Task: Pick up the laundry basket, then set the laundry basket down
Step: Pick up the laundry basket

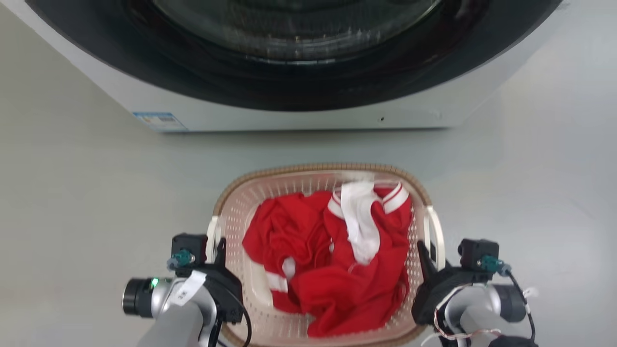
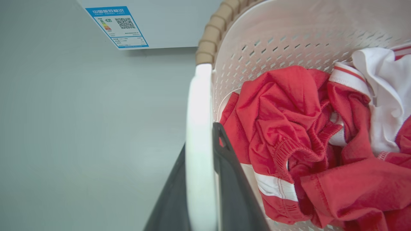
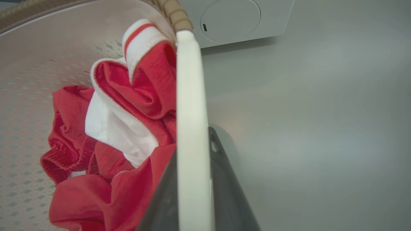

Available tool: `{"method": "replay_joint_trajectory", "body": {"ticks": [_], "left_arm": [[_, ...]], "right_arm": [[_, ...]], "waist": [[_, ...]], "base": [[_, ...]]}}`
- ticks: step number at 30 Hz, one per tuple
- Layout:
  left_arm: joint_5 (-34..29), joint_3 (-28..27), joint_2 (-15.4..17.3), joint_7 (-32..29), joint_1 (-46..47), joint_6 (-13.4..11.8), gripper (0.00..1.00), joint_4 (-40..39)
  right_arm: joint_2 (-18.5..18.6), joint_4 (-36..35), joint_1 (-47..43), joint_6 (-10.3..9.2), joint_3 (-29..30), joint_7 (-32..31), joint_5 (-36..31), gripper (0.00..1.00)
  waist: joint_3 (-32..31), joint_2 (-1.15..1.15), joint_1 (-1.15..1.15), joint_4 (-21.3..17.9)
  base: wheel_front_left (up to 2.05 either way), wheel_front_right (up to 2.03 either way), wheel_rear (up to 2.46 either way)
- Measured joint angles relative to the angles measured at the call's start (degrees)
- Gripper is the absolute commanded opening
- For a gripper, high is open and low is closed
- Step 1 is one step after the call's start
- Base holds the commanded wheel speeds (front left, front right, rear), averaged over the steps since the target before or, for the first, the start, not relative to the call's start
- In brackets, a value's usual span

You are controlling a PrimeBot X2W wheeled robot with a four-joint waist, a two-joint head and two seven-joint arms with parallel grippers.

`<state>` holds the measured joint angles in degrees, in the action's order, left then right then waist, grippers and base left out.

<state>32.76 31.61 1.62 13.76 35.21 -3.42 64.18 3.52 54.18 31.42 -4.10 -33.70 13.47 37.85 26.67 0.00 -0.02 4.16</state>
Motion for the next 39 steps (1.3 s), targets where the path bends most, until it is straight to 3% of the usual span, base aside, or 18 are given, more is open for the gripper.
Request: {"method": "replay_joint_trajectory", "body": {"ticks": [27, 39], "left_arm": [[5.8, 5.5, 0.4, -7.0, -15.4, 2.0, 0.00, 4.0], [6.4, 6.4, 0.6, -8.1, -15.9, 2.0, 0.00, 4.0]], "right_arm": [[-0.2, 0.3, -14.7, -2.53, -13.1, -7.0, 16.3, 0.00], [-0.1, 0.1, -14.8, -3.05, -16.1, -8.3, 19.6, 0.00]], "waist": [[-22.5, 0.01, 0.00, -0.5], [-25.8, 0.00, 0.01, -0.7]], "base": [[0.00, 0.00, 0.00], [0.00, 0.00, 0.00]]}}
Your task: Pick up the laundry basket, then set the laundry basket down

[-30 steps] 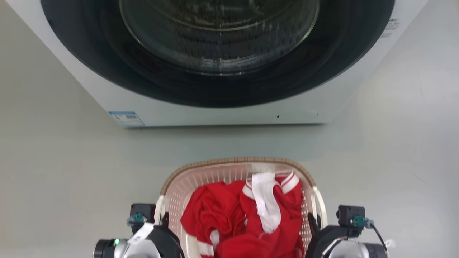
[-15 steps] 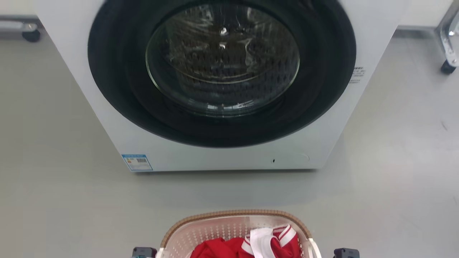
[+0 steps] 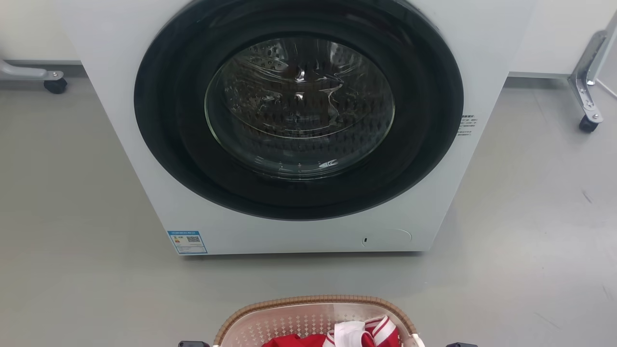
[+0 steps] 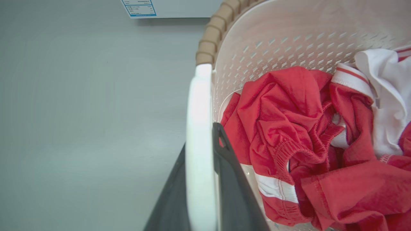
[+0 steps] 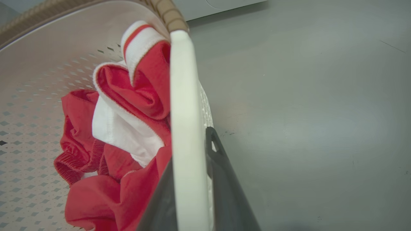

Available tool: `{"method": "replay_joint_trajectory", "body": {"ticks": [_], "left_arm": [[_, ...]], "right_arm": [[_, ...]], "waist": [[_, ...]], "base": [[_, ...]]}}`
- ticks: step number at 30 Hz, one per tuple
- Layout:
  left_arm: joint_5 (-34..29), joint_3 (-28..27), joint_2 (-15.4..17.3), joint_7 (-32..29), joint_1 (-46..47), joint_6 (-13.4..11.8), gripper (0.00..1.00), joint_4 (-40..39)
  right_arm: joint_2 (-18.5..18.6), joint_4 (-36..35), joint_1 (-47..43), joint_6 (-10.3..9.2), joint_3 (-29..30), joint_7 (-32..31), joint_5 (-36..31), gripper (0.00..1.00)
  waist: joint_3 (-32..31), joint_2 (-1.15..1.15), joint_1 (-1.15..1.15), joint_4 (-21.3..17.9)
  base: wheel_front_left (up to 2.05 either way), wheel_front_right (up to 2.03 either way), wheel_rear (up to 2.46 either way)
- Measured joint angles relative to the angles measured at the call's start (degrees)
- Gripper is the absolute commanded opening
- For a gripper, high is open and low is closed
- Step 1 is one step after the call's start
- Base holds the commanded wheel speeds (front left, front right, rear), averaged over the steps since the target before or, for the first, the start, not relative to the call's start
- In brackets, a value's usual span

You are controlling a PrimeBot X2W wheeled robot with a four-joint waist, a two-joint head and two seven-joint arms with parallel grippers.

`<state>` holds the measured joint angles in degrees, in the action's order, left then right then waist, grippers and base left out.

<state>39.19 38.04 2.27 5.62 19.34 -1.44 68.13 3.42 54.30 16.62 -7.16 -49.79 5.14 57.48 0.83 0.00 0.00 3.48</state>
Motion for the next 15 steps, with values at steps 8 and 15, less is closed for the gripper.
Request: {"method": "replay_joint_trajectory", "body": {"ticks": [8, 15], "left_arm": [[0.3, 0.8, 0.1, -0.3, -0.9, 0.0, 0.00, 0.0], [0.5, 1.2, 0.2, -0.5, -1.0, 0.0, 0.00, 0.0]], "right_arm": [[0.1, 0.2, 0.0, -0.41, -1.8, -0.1, 1.8, 0.00], [0.2, 0.3, -0.2, -0.41, -3.1, -0.1, 3.7, 0.00]], "waist": [[-0.9, 0.00, 0.00, -0.2], [-1.5, 0.00, 0.00, -0.5]], "base": [[0.00, 0.00, 0.00], [0.00, 0.00, 0.00]]}}
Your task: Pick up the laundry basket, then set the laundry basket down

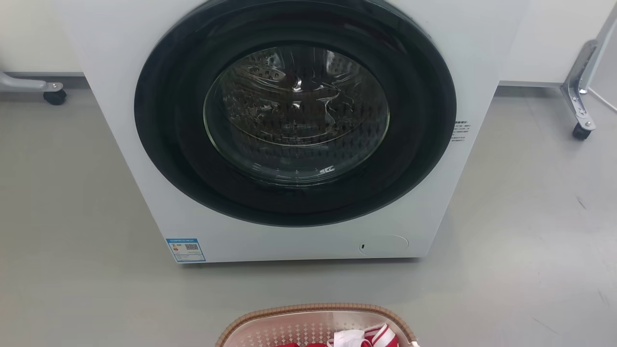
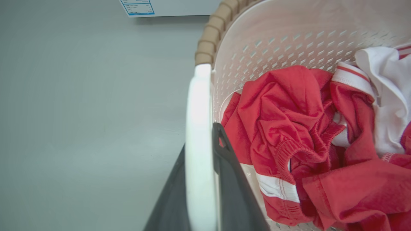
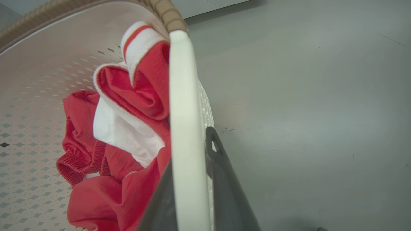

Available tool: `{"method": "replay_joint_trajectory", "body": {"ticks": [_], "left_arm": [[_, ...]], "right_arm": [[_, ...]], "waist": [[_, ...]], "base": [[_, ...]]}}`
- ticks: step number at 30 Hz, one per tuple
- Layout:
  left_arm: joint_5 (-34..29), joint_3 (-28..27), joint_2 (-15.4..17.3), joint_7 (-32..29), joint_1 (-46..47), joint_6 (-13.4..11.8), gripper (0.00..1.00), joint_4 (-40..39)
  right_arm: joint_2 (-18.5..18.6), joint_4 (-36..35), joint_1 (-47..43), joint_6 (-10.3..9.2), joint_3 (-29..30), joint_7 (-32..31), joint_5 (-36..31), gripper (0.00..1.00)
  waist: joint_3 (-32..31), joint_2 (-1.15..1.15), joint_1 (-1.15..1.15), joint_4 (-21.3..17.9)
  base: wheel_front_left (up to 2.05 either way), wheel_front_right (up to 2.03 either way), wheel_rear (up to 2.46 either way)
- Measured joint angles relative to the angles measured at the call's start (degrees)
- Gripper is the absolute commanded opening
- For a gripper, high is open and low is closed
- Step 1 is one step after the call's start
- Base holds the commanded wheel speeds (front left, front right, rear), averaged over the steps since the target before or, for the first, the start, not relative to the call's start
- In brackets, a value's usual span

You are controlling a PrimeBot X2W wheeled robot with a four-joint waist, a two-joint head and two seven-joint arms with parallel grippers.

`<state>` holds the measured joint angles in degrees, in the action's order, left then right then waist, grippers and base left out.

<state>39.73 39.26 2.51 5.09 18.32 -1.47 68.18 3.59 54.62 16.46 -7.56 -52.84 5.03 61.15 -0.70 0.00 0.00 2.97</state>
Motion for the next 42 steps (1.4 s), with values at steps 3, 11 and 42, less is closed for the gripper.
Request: {"method": "replay_joint_trajectory", "body": {"ticks": [3, 11, 42], "left_arm": [[0.1, 0.1, 0.0, 0.0, 0.0, 0.0, 0.00, 0.0], [0.3, 0.5, 0.0, 0.0, 0.0, 0.0, 0.00, 0.0], [2.4, 1.8, 0.1, 0.0, 0.0, -0.1, 0.00, 0.1]], "right_arm": [[0.0, 0.1, 0.0, -0.01, -0.5, 0.0, 0.5, 0.00], [0.0, 0.6, 0.0, -0.01, -1.7, 0.2, 1.9, 0.00], [0.0, 2.1, 1.0, -0.01, -5.9, 2.1, 6.7, 0.00]], "waist": [[-0.1, -0.01, 0.00, -0.1], [-0.1, -0.01, 0.01, -0.1], [0.6, -0.01, 0.01, -0.1]], "base": [[0.00, 0.00, 0.00], [0.00, 0.00, 0.00], [0.00, 0.00, 0.00]]}}
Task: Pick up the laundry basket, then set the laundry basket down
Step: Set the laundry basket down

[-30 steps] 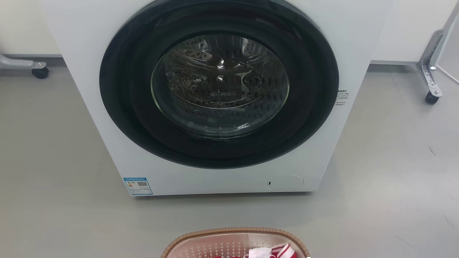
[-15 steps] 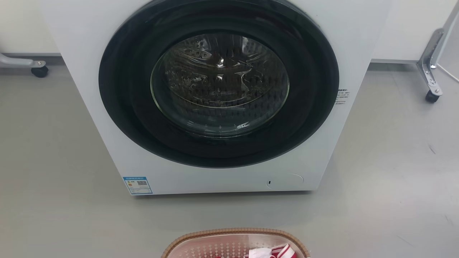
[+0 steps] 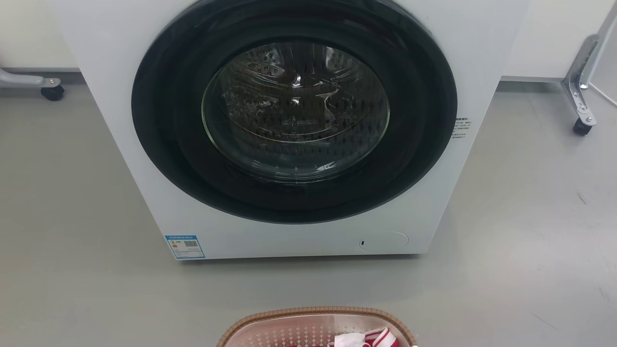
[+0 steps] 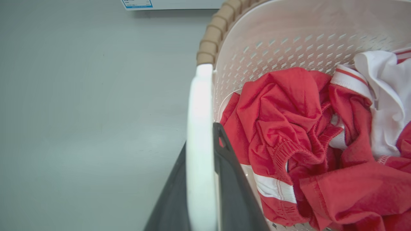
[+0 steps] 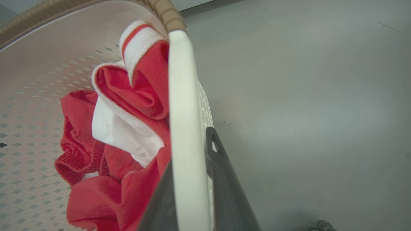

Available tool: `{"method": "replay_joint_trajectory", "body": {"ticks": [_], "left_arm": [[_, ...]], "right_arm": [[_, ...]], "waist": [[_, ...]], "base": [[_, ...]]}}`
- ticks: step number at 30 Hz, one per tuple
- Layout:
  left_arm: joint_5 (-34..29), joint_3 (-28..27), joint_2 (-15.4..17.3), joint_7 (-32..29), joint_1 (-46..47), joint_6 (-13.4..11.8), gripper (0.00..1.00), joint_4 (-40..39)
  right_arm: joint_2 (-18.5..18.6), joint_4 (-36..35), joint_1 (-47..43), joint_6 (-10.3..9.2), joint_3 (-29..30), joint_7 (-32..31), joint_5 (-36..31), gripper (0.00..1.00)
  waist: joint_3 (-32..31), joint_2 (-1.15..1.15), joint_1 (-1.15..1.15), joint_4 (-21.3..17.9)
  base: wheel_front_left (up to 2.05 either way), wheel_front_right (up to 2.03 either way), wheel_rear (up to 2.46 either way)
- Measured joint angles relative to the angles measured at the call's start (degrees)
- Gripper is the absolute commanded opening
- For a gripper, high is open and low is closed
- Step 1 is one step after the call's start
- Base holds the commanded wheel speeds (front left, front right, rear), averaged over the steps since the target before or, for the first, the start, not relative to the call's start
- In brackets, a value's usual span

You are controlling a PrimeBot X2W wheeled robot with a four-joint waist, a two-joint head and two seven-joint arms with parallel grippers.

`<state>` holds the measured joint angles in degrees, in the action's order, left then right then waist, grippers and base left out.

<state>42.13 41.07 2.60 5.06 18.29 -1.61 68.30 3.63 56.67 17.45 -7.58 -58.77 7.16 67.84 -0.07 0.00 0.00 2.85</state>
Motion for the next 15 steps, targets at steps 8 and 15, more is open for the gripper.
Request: {"method": "replay_joint_trajectory", "body": {"ticks": [8, 15], "left_arm": [[0.2, 0.0, 0.0, 0.2, 0.1, -0.4, 0.00, 0.0], [0.2, -0.2, 0.0, 1.1, 3.1, -0.9, 0.00, -0.3]], "right_arm": [[0.0, 0.2, 1.2, 0.00, -0.9, 0.3, 0.8, 0.00], [0.0, 1.0, 5.6, 0.00, -0.9, 1.6, 0.8, 0.00]], "waist": [[1.2, 0.00, 0.00, 0.0], [4.3, 0.00, 0.00, -0.1]], "base": [[0.00, 0.00, 0.00], [0.00, 0.00, 0.00]]}}
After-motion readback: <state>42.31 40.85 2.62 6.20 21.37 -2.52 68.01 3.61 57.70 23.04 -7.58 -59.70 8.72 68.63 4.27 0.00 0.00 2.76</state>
